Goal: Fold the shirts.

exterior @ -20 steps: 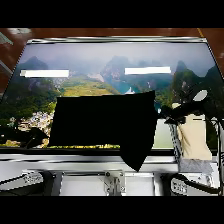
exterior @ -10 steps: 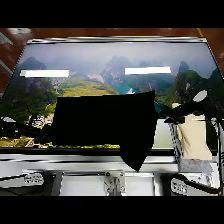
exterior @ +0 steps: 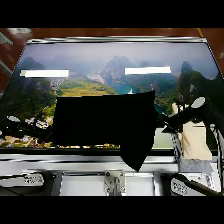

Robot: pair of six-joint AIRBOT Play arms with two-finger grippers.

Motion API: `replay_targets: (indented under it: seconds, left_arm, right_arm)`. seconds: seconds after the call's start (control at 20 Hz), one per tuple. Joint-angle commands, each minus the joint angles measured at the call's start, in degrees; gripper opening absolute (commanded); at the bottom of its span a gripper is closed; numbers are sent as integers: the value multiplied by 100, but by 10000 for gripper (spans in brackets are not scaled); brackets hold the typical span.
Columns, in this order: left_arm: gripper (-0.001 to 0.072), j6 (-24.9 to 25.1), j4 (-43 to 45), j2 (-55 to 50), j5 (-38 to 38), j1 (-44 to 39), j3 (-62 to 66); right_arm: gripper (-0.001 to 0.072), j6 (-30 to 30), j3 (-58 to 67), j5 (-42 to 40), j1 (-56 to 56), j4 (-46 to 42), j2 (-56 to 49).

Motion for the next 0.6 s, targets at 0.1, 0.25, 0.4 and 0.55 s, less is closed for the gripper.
replay_targets:
  seconds: [0.1, 0.25, 0.4, 0.55]
  left_arm:
    - [45, 70, -24, -4, -87, -9, 7]
    - [45, 70, -24, -4, -90, -9, 7]
    - [45, 72, -24, -4, -85, -9, 9]
    - [45, 114, -26, -4, -63, -9, 9]
  right_arm:
    - [578, -7, -1246, -243, 0, 293, 647]
    - [576, 109, -1661, -636, 0, 442, 649]
    - [559, 144, -1847, -879, 2, 503, 649]
    - [558, 144, -2031, -1088, 2, 713, 645]
